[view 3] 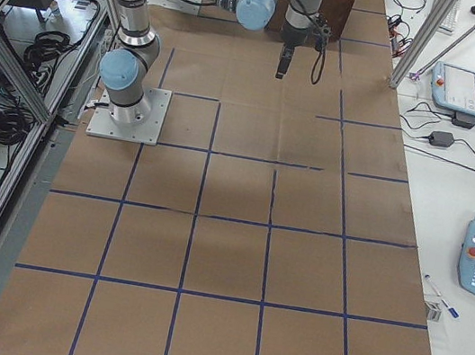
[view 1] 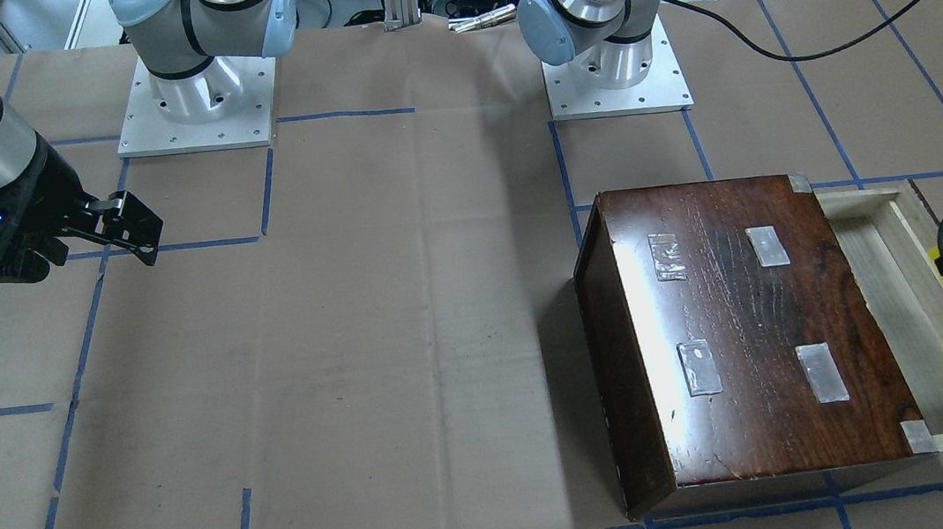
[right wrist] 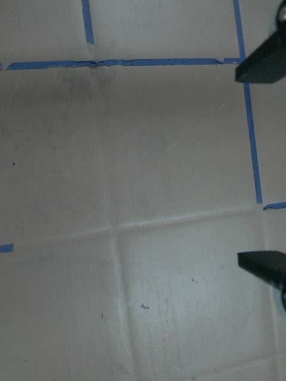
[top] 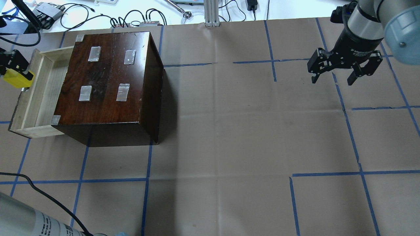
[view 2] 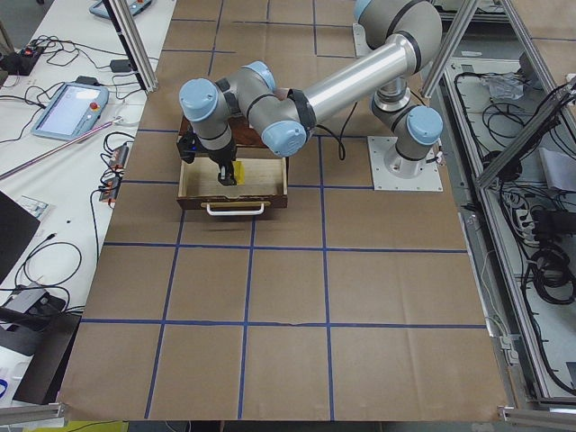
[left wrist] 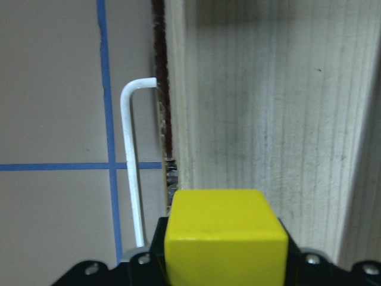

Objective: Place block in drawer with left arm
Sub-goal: 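Carry the yellow cube over the open drawer with the left gripper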

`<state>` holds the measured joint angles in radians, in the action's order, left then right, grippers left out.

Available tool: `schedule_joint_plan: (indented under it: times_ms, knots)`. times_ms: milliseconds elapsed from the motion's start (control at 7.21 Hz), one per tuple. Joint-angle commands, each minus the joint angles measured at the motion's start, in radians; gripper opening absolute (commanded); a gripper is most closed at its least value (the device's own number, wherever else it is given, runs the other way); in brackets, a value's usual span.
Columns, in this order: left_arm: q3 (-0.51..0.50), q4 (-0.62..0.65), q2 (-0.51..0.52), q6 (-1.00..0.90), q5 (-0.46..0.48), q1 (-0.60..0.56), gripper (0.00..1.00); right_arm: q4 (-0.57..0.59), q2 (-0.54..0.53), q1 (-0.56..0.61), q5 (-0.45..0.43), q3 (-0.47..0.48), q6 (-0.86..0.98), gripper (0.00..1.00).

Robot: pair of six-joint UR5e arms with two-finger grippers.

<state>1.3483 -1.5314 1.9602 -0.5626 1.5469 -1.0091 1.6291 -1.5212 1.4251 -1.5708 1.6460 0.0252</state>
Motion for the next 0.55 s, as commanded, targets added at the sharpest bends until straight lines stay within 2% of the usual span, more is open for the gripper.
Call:
schedule_joint_plan:
  times_ms: [0,139,416]
  knots:
    - [0.086,0.075,0.006,0.01,-0.001,-0.029,0.0,0.0,-0.001,0.0,0.0,0.0,-0.001,1.0]
    - [0.118,0.159,0.009,0.009,0.005,-0.049,0.0,0.0,-0.001,0.0,0.0,0.0,0.001,1.0]
    - [0.118,0.171,0.029,0.029,0.006,-0.052,0.0,0.0,-0.001,0.0,0.0,-0.002,0.001,1.0]
